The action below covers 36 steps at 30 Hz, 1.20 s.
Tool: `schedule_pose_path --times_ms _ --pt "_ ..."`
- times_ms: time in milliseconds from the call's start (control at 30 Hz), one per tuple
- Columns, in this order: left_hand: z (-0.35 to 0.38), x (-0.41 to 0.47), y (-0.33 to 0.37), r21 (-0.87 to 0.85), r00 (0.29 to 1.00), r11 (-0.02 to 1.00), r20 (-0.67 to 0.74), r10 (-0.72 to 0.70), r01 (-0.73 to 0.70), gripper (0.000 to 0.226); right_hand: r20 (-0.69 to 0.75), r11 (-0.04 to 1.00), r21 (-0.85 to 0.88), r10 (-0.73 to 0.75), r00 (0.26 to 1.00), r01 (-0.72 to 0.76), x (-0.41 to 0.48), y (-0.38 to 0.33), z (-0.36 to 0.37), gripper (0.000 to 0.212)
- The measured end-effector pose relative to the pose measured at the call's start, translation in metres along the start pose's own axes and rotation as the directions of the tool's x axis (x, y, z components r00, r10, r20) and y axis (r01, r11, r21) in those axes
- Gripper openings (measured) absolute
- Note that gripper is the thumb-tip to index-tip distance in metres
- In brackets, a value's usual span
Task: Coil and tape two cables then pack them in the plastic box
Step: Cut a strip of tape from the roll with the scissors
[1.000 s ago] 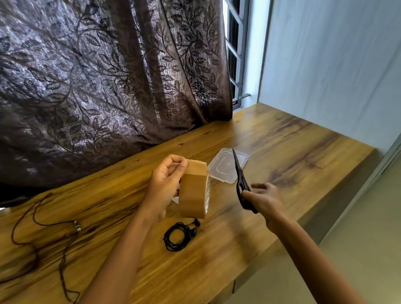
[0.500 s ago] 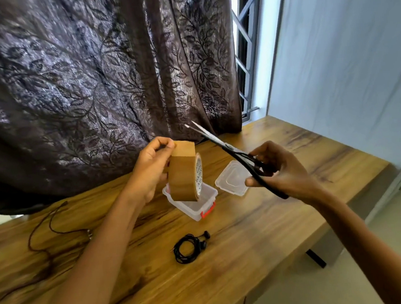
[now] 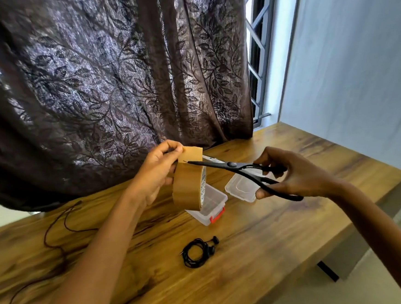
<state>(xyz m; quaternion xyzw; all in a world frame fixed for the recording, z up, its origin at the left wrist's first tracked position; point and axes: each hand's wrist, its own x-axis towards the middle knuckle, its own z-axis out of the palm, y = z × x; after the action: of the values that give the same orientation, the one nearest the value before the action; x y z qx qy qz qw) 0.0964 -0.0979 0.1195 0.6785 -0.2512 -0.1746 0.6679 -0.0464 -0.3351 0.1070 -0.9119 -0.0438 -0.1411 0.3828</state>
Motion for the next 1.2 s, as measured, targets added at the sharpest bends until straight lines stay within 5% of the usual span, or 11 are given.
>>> schedule_pose_path --times_ms 1200 --pt "-0.005 -0.007 -0.002 -0.032 1.0 0.999 0.001 -0.024 0.024 0.014 -0.004 0.981 -0.159 -0.11 0.994 0.108 0.011 -0.015 0.001 0.046"
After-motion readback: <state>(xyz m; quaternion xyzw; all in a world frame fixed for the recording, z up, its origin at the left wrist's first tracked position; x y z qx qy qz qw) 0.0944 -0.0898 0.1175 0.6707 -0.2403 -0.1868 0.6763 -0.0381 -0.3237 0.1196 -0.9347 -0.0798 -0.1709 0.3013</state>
